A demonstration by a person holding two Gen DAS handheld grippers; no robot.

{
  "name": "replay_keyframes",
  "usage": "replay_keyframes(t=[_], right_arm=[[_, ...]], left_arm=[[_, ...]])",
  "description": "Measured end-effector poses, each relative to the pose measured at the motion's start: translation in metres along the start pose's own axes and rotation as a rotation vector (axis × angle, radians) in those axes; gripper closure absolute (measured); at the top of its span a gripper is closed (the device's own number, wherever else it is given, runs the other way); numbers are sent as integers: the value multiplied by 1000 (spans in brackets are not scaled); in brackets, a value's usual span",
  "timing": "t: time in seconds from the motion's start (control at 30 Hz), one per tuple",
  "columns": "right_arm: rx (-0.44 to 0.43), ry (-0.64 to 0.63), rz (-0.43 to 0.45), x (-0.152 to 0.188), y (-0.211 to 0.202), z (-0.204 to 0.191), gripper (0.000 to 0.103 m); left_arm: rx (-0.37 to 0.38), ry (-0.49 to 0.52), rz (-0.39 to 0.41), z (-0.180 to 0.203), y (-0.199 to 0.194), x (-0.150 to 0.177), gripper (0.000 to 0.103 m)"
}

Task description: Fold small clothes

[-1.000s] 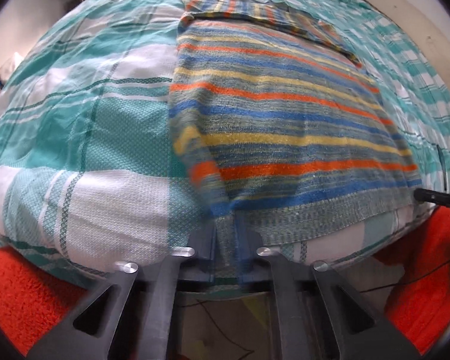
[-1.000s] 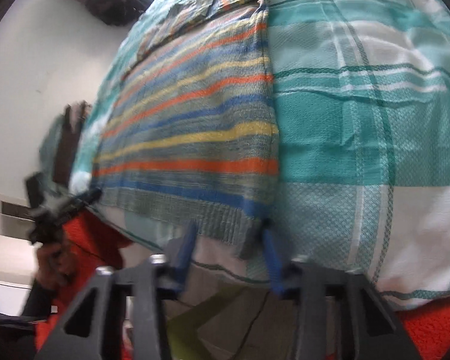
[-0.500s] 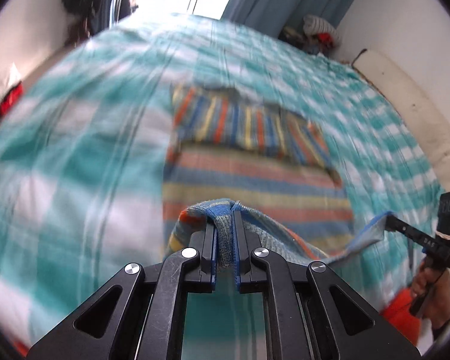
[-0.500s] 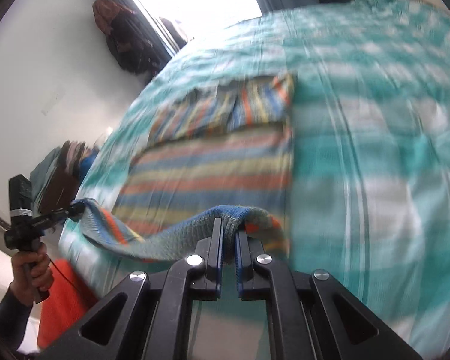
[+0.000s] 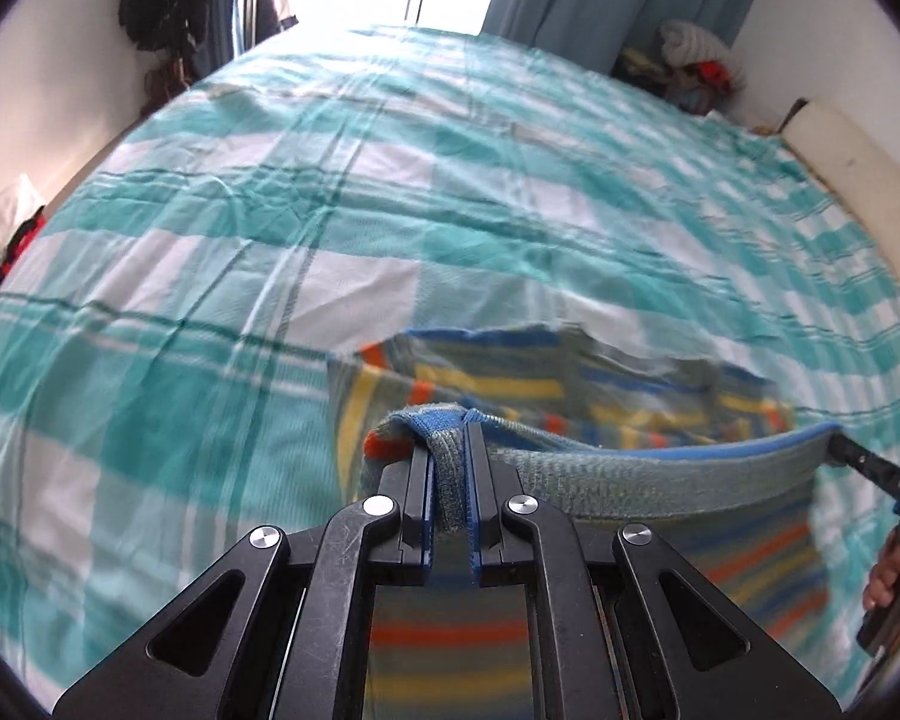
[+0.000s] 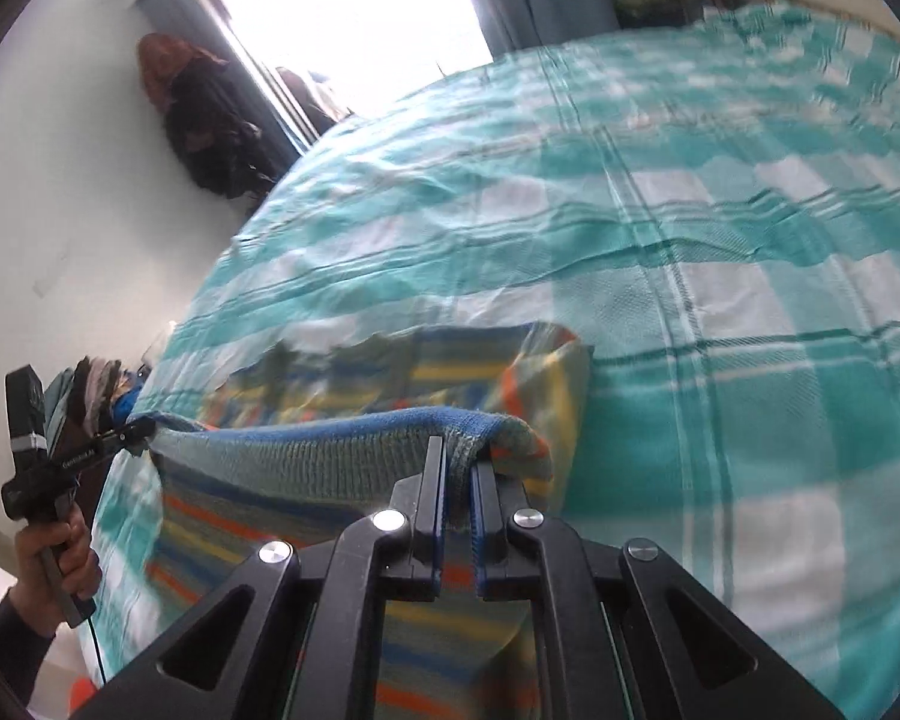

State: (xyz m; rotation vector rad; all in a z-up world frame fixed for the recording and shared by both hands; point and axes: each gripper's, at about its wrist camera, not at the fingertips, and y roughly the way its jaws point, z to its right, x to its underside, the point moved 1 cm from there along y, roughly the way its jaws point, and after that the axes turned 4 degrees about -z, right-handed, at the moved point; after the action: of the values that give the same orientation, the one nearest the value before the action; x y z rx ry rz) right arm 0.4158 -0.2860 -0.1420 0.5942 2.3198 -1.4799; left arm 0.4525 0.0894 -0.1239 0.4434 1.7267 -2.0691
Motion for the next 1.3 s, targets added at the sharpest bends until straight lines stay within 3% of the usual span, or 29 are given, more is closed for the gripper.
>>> replay_keyframes(t=[0.13,0.2,0.23,0.27,0.3,0.33,0.4,0.53,0.63,0.7,0.77,0.8,0.87,0.9,0.93,1.0,1.03,1.07,1.13,1.2,1.3], right_arm=[[-19,77,-31,-14,37,23,96],[-19,111,-35,-19,48,32,96],[-5,118,-41,-22,53,34,93],[8,134,-45,-26,56,38,85],[1,150,-42,-28,56,41,80],[-7,161,-32,-31,54,42,68],[2,158,14,-37,40,42,61],[13,87,51,-41,16,34,61],[-37,-9,20,-29,4,14,61],[-97,-103,-23,-6,-5,-4,61],[-131,-181,-80,25,-10,-15,61],[-122,-215,-137,49,-8,-17,61],[-39,-249,-228,79,3,-7,61],[41,-251,-275,94,8,4,61],[66,-235,-287,102,7,12,61],[56,-175,-218,109,-20,22,61],[44,-157,-183,110,-33,23,58],[4,-130,-144,113,-46,23,43],[-78,-71,-120,119,-53,25,29],[-119,-15,-158,125,-40,27,29],[-154,84,-177,134,-12,30,29]], left_arm=[[-17,-4,-24,-1,33,-16,94],[-9,-14,-46,-1,48,-27,87],[-18,-24,-63,-2,54,-30,71],[-43,-40,-77,-5,57,-34,39],[-85,-66,-77,-11,57,-39,27],[-105,-87,-52,-16,52,-42,18],[-80,-121,-6,-27,38,-47,17],[-63,-162,9,-47,10,-38,17],[-18,-134,4,-50,-13,-10,17],[19,-77,-20,-44,-24,21,14],[9,0,-66,-36,-23,54,14],[-33,74,-117,-31,-17,79,15],[-107,158,-184,-32,-9,107,36],[-106,158,-200,-39,-12,119,37],[-89,125,-189,-45,-21,123,37],[-31,16,-153,-60,-45,126,26],[22,-37,-120,-65,-56,126,11],[69,-77,-89,-68,-62,127,5],[110,-98,-102,-66,-54,127,5],[117,-112,-169,-58,-31,129,11],[93,-138,-168,-43,-17,129,44]])
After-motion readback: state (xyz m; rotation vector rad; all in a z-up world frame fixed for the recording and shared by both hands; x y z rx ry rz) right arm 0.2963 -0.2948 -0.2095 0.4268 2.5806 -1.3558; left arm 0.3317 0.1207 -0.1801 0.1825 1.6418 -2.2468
